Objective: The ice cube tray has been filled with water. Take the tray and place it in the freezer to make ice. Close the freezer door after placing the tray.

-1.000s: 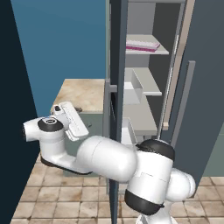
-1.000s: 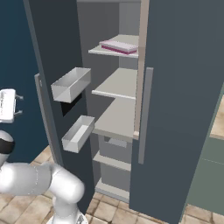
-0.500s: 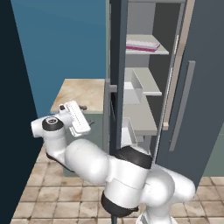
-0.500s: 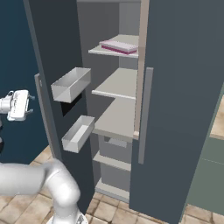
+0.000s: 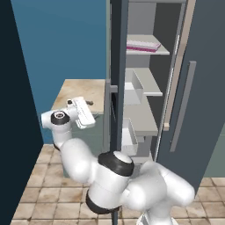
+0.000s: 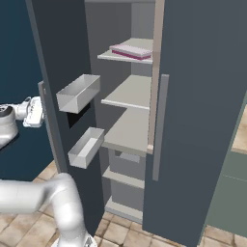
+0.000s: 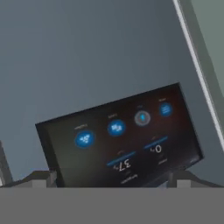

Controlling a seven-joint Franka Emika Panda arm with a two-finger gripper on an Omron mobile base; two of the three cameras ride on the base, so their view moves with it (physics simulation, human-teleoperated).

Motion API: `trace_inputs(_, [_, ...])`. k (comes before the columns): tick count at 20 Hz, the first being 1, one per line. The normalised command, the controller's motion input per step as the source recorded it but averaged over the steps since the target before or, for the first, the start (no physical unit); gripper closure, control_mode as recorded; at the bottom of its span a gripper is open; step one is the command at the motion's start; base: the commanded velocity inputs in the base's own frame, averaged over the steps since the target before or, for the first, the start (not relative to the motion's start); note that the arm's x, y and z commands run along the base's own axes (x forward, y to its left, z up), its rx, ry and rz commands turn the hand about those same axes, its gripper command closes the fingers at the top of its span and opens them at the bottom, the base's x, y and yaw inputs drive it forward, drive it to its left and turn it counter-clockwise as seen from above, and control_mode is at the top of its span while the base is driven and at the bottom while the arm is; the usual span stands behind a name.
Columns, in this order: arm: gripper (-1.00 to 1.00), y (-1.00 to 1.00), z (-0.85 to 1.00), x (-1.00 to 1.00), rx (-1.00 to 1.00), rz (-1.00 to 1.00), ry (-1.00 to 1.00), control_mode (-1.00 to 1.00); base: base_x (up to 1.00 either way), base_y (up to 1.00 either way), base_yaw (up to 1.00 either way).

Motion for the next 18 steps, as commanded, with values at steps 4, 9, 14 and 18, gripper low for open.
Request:
trace_inputs(4, [-1.00, -0.72, -0.09, 0.21, 0.00, 0.00, 0.02, -1.00, 0.00, 0.00, 0.00])
trace_inputs(9, [-1.00, -1.00, -0.13, -0.08, 0.00, 0.00, 0.00, -1.00, 0.00, 0.00, 0.00])
trace_inputs(14, [-1.00, -1.00, -0.13, -0.46, 0.01, 0.00, 0.00, -1.00, 0.00, 0.00, 0.00])
trace_inputs(18, [-1.00, -1.00, -0.01, -0.18, 0.06, 0.01, -0.01, -1.00, 0.00, 0.00, 0.00])
